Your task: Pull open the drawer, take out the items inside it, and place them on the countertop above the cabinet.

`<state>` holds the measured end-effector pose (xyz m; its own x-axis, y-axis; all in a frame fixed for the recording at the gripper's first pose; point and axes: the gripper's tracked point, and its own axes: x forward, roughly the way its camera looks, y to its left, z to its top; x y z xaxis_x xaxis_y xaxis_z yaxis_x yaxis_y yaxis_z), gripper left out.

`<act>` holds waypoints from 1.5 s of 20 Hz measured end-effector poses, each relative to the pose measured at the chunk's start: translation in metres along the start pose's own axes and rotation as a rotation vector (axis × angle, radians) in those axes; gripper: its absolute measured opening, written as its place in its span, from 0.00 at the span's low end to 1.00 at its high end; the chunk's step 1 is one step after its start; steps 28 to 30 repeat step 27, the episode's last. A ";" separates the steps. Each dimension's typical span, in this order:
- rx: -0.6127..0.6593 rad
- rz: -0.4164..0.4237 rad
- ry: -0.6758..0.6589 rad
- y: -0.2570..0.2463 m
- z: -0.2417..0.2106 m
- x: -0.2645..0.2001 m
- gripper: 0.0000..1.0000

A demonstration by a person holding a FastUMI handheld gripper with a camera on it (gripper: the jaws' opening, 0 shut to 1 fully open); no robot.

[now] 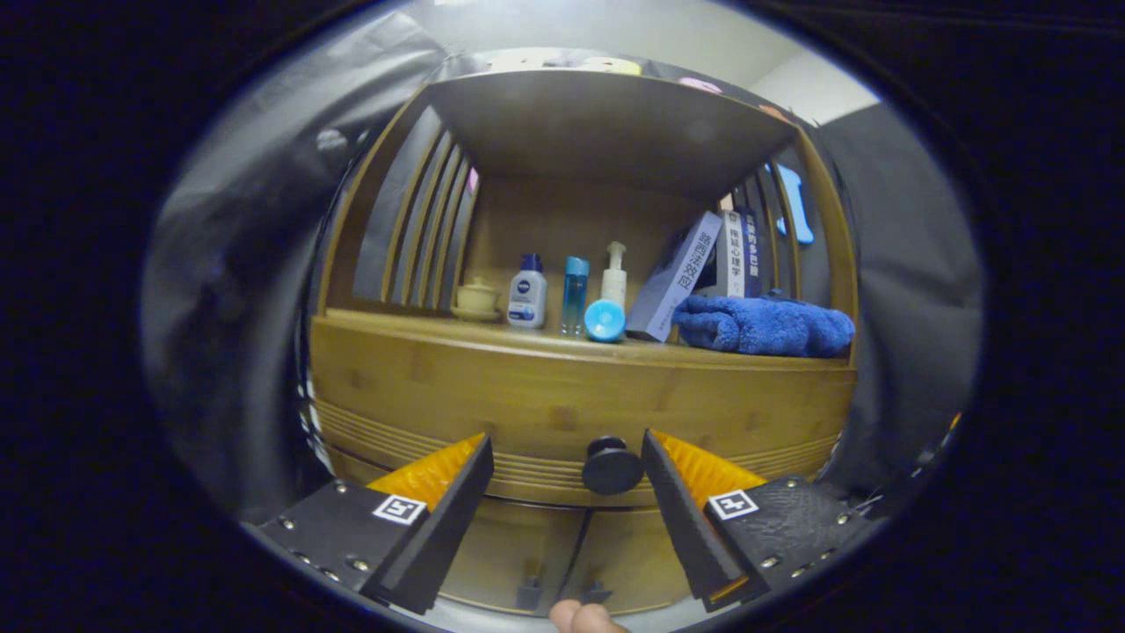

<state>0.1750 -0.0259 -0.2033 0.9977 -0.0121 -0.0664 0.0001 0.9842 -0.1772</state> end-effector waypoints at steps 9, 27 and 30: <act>-0.061 0.015 0.004 0.024 0.113 -0.092 0.98; 0.029 -0.040 -0.013 -0.007 0.214 -0.232 0.98; 0.029 -0.040 -0.013 -0.007 0.214 -0.232 0.98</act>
